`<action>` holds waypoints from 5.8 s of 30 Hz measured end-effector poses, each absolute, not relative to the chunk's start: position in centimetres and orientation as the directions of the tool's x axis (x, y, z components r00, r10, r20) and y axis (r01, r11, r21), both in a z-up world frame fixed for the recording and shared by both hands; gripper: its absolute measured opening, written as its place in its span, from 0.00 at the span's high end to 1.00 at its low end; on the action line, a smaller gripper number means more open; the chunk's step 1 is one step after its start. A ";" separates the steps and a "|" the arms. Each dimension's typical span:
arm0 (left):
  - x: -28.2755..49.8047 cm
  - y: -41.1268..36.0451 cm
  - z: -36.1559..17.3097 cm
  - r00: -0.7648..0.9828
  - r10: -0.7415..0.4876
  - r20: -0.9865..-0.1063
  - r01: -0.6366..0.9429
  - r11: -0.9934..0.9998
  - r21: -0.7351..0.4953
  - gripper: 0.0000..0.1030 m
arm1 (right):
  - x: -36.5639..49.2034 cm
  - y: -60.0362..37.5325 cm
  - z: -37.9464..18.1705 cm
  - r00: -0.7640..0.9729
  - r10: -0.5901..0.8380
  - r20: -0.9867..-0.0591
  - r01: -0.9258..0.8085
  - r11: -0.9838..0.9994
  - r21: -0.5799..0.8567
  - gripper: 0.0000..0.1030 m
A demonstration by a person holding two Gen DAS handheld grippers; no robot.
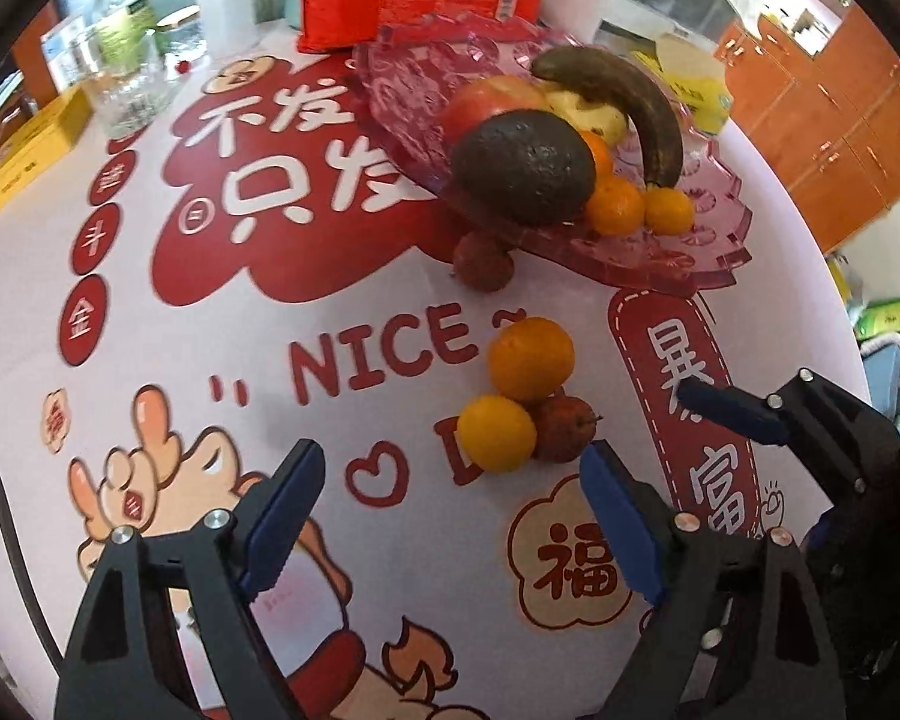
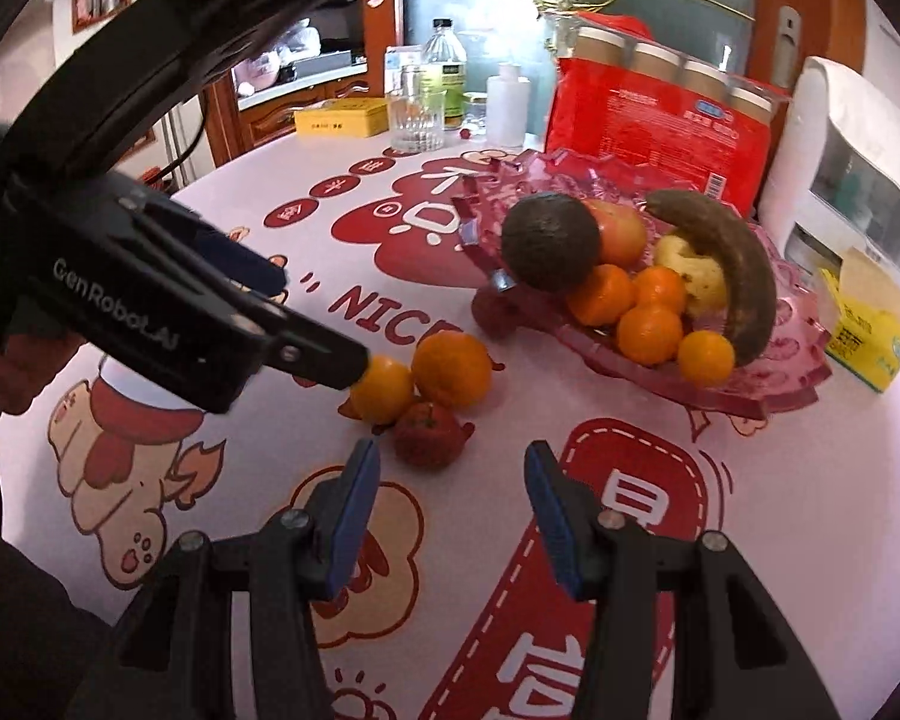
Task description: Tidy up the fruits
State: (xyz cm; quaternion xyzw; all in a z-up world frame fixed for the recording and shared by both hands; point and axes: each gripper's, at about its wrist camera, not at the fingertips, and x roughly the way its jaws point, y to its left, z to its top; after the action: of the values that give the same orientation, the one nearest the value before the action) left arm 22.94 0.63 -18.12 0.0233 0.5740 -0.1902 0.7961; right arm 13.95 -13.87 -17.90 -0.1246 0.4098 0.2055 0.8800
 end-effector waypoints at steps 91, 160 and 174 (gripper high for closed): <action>25.1 -2.8 -15.5 0.338 -0.373 -0.864 0.317 0.910 -0.269 0.42 | 18.6 -22.3 -14.5 0.652 0.216 -0.727 -0.135 0.976 0.169 0.53; 19.0 -8.0 -12.8 0.452 -0.198 -0.870 0.038 0.978 -0.203 0.18 | 9.2 -29.9 -15.1 0.486 0.329 -0.810 -0.228 0.942 0.246 0.47; 9.0 -3.5 -8.4 0.407 -0.146 -0.902 -0.061 0.981 -0.186 0.13 | 5.0 -26.2 -10.7 0.416 0.347 -0.841 -0.255 0.932 0.258 0.26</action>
State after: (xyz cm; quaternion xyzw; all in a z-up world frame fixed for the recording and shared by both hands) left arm 9.04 -3.53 -8.39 -0.0950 0.5438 -0.0254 0.8334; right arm 4.98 -26.20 -10.71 0.0449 0.5097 0.1792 0.8403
